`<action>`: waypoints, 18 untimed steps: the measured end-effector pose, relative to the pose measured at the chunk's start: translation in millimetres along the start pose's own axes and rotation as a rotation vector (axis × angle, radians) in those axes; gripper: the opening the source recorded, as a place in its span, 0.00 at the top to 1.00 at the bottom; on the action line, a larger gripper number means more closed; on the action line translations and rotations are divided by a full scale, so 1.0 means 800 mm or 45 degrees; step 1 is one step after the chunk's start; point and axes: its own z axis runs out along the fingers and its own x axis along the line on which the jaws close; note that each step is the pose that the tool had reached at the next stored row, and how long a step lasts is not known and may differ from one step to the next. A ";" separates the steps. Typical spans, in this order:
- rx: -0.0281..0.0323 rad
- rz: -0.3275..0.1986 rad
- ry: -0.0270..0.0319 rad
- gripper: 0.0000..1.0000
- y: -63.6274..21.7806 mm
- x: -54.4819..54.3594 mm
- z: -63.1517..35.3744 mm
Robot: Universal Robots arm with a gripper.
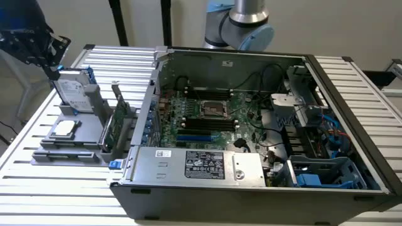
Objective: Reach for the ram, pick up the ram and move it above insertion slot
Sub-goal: 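Reach for the ram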
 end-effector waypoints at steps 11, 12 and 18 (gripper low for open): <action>0.0000 0.000 0.0000 0.89 0.000 0.000 0.000; 0.0000 0.000 0.0000 0.89 0.000 0.000 0.000; 0.0000 0.000 0.0001 0.89 -0.011 0.000 0.000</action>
